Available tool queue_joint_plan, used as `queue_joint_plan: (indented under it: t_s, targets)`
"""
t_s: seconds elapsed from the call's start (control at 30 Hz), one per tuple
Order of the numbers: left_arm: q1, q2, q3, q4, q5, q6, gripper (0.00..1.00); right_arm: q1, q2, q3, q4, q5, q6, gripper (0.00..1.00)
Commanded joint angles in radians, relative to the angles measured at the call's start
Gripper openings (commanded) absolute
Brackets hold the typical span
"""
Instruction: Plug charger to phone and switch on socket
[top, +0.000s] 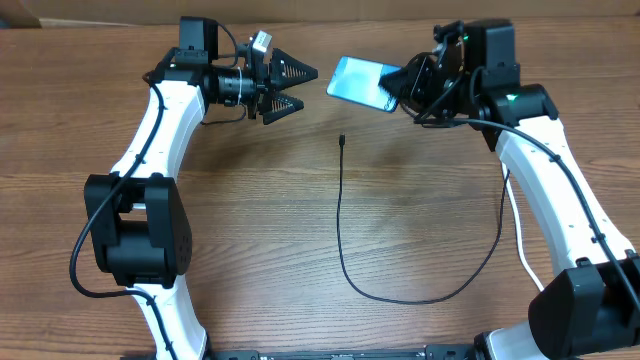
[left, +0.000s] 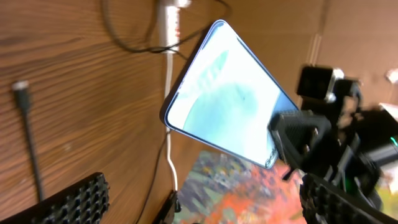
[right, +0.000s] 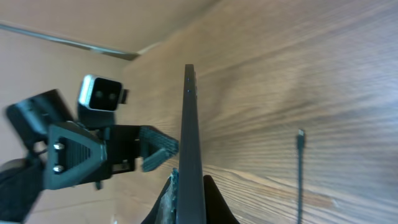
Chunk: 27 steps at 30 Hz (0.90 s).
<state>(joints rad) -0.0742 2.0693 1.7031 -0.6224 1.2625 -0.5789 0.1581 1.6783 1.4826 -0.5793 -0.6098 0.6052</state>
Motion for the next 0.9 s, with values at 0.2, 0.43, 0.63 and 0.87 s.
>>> queue_joint_plan:
  t_s: [0.2, 0.43, 0.63, 0.87]
  targets:
    - [0.002, 0.003, 0.011, 0.171, 0.167, -0.121, 0.94, 0.0, -0.034, 0.024, 0.145, -0.149, 0.159, 0.04]
    - [0.001, 0.003, 0.011, 0.27, 0.175, -0.208, 0.94, 0.0, -0.03, 0.023, 0.192, -0.149, 0.237, 0.04]
    - [-0.002, 0.003, 0.011, 0.268, 0.179, -0.216, 0.93, 0.027, -0.023, 0.023, 0.25, -0.099, 0.286, 0.04]
    - [-0.012, 0.003, 0.011, 0.269, 0.179, -0.23, 0.92, 0.089, 0.02, 0.023, 0.288, -0.035, 0.317, 0.04]
